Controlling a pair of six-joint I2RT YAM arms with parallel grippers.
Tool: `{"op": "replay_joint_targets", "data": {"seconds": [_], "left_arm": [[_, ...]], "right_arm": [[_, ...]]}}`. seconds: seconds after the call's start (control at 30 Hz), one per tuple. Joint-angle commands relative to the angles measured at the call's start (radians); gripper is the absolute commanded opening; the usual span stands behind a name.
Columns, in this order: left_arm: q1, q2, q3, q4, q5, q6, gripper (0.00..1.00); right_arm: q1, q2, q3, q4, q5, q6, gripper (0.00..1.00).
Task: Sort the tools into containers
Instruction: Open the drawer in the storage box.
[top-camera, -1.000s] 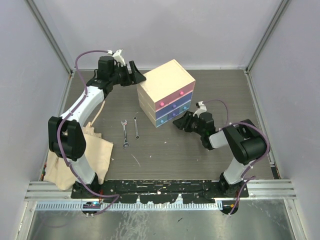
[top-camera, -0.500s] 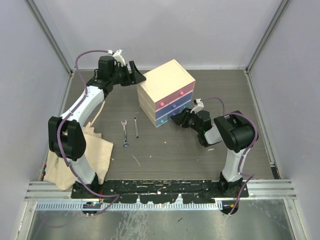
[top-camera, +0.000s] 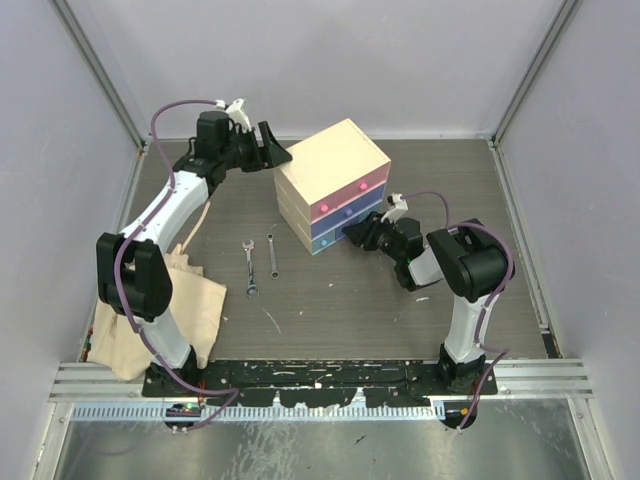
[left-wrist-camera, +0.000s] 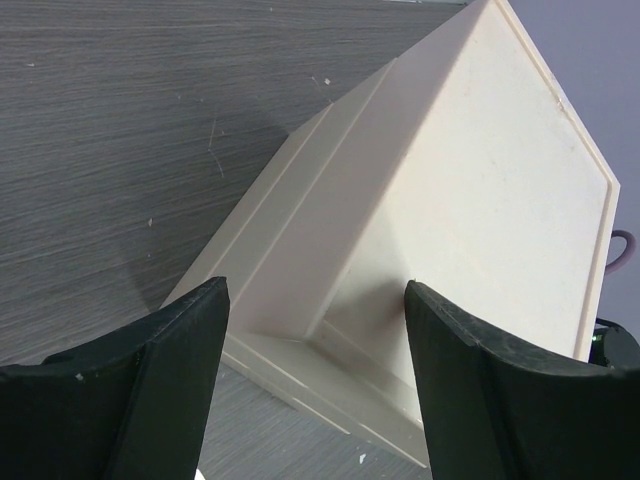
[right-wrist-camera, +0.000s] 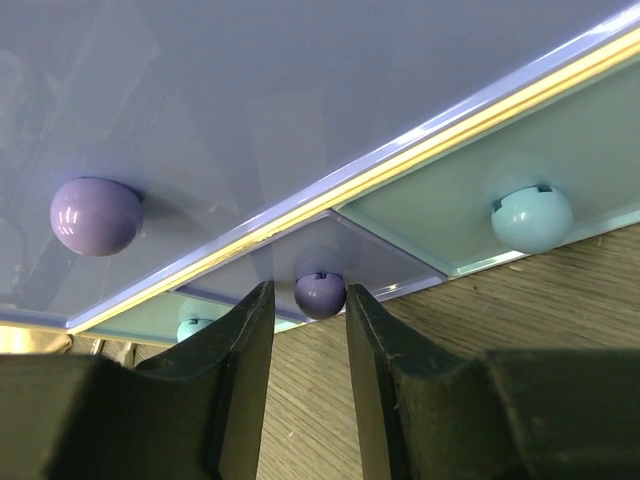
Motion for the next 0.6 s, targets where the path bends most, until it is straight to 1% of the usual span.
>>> {"op": "replay_joint_targets", "data": {"seconds": [0.0,0.27,0.57], "left_arm": [[-0.004,0.013,0.02,-0.057,-0.014,0.033,0.7],[-0.003,0.013,0.021,-0.059,-0.014,0.032,0.7],[-0.003,0.011,0.025,-0.077,-0.041,0.047,0.7]], "right_arm": [[-0.008,0.002,0.04,0.076,-0.008,-0.026,0.38],[-0.013,0.003,0.032,0.086,-0.019,-0.024,0.22],[-0.023,-0.057,-0.079,0.11,-0.023,-0.028,0.2]]}}
